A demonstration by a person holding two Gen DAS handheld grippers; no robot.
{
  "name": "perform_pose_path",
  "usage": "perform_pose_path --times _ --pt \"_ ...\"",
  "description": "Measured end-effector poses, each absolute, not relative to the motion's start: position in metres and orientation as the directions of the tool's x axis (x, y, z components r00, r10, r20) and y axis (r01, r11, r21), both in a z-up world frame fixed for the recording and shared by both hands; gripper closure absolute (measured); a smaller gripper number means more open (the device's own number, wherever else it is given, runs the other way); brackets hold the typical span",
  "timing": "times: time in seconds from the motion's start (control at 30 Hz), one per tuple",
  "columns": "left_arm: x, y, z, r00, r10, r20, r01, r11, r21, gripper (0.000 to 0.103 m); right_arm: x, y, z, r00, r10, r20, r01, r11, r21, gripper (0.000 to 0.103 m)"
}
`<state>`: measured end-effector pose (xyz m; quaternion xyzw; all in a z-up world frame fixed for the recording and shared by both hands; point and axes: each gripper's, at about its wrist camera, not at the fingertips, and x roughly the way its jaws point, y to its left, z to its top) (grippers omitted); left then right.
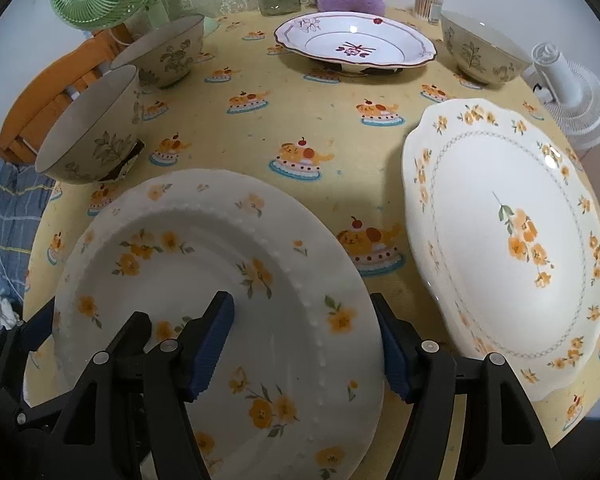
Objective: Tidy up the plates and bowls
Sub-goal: 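Grasp the rim of the beaded-rim plate with both grippers and lift it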
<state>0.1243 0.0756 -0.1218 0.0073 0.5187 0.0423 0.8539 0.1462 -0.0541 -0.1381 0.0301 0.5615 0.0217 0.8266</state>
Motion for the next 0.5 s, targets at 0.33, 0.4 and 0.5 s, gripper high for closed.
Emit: perform_pose_path --times 0.33,0.4,0.5 --pt "0.11 0.084 -0.112 0.399 -0.007 -0.917 -0.072 0.997 -0.039 0.029 0.126 -0.058 -0.117 0.357 0.062 -0.932 0.026 0.997 0.077 0.032" --pt "0.102 0.079 -0.103 0.417 -0.014 -0.909 -0.049 0.998 -0.038 0.029 0.121 -0.063 -0.111 0.356 0.059 -0.933 0.043 0.996 0.08 0.032" --pt "0.099 0.07 -0.09 0.432 -0.018 -0.902 -0.028 0.999 -0.034 0.029 0.118 -0.074 -0.102 0.361 0.064 -0.93 0.063 0.994 0.093 0.032"
